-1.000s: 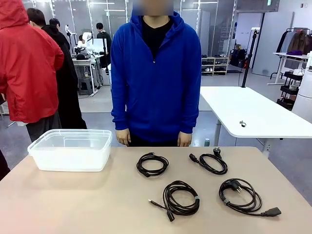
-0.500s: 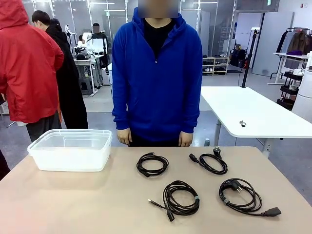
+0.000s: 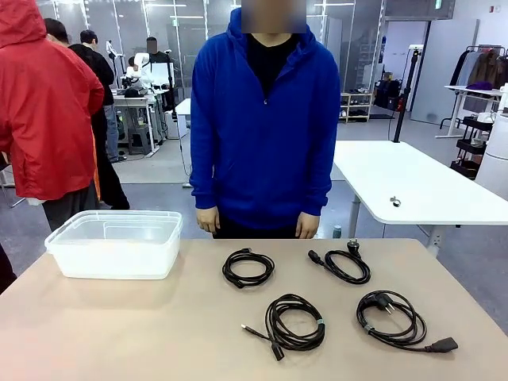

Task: Organize and store the cables.
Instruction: Place the Power Cable into the Organizing box.

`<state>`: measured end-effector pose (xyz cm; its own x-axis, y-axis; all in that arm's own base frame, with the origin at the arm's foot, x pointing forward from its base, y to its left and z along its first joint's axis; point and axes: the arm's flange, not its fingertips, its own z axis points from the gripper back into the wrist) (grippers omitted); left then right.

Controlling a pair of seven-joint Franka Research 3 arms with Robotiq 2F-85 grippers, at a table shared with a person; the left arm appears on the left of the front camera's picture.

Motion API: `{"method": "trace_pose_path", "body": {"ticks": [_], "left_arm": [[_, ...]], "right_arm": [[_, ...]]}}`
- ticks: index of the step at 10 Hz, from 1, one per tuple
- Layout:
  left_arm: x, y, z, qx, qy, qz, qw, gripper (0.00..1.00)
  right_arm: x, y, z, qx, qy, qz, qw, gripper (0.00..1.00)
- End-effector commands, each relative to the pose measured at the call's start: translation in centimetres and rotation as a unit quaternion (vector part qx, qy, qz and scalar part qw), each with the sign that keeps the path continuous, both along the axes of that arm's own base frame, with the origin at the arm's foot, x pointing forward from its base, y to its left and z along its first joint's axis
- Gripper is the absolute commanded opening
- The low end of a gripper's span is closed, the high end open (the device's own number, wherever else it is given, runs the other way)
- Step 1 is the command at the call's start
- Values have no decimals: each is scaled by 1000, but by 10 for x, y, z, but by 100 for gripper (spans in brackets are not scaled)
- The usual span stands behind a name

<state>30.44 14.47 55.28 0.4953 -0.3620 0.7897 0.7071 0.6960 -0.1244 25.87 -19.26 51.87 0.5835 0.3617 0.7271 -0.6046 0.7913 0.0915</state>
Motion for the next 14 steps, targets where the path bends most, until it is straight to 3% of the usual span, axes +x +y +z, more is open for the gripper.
{"method": "trace_pose_path", "body": {"ticks": [1, 14], "left_arm": [[1, 2, 1, -4, -5, -13, 1000, 100], [1, 2, 1, -4, -5, -13, 1000, 100]], "right_arm": [[0, -2, -1, -2, -5, 4, 1000, 100], [0, -2, -1, -2, -5, 4, 1000, 100]]}}
